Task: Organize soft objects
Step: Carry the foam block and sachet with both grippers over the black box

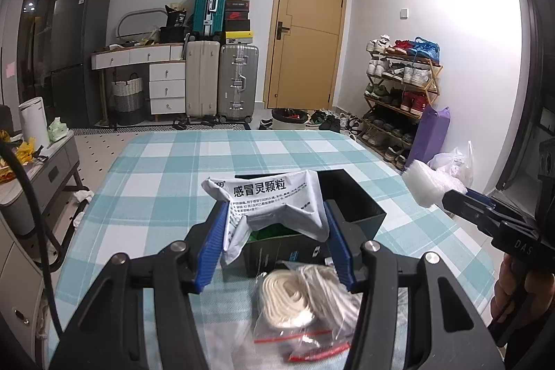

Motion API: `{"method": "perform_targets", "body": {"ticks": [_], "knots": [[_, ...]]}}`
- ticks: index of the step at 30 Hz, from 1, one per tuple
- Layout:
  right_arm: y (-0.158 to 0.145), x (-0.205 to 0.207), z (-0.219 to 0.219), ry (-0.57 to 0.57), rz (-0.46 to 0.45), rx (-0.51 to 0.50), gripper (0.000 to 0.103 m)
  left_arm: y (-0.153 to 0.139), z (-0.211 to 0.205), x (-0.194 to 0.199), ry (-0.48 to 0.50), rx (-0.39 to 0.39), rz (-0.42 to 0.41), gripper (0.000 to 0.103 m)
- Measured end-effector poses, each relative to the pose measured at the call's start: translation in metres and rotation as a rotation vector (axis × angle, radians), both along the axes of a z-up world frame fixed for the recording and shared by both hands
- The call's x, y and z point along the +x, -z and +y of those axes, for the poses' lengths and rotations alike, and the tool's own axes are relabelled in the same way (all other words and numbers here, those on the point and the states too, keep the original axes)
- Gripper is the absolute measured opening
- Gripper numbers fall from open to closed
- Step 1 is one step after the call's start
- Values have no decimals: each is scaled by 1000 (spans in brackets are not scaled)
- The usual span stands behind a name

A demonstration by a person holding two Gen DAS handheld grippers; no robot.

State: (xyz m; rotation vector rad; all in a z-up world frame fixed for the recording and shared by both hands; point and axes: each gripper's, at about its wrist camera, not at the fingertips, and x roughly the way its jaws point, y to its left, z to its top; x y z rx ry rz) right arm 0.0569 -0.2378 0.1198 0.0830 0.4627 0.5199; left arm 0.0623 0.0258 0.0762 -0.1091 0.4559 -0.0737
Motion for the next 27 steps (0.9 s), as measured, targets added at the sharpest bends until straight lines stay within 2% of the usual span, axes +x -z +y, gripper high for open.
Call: {"method": "perform_targets", "body": {"ticks": [6, 27], "knots": [[-3, 23, 19, 14, 13, -57, 54, 3, -4, 21, 0, 11, 20, 54], [29, 86, 52, -4, 66, -177, 54, 25, -6, 79, 0, 20, 112, 54]]}}
